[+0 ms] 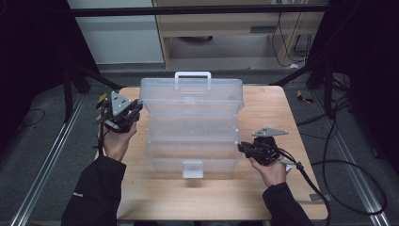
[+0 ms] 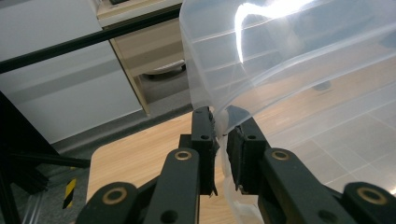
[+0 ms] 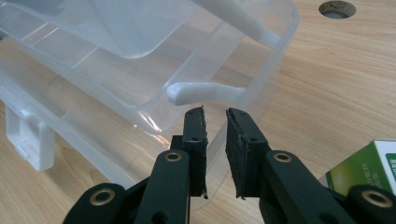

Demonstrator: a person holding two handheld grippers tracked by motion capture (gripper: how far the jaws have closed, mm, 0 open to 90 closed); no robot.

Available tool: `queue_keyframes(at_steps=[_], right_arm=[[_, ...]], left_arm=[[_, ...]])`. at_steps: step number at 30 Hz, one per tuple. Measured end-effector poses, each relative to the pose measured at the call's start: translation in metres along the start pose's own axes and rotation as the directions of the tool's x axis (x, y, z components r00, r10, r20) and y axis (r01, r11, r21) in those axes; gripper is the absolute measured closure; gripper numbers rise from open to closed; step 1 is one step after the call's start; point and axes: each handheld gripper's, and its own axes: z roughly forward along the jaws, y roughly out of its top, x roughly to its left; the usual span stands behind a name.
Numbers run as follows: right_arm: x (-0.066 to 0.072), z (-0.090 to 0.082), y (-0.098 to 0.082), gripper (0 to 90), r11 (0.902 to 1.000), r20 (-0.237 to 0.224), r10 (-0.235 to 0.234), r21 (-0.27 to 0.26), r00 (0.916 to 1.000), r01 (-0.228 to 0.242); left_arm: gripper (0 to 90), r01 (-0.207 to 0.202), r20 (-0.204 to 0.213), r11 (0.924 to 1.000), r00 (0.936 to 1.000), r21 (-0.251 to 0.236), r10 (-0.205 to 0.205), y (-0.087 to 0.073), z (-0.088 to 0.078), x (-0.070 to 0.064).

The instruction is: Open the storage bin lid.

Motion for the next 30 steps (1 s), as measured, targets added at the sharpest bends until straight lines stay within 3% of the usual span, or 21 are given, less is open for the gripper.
queue_keyframes(at_steps=[8,30], right_arm=[[0.0,0.0,0.0,77.6,1.0,0.001,-0.002,-0.002,1.0,0.002],[-0.001,0.002,0.001,76.2,0.9999,0.0,0.008,0.007,1.0,-0.008]], left_arm=[[82.8,-0.03,-0.017,0.9993,0.9994,0.023,0.031,0.01,0.007,0.002],[84.1,0.0,-0.012,0.9994,0.9999,0.036,0.0,0.021,0.02,0.009]])
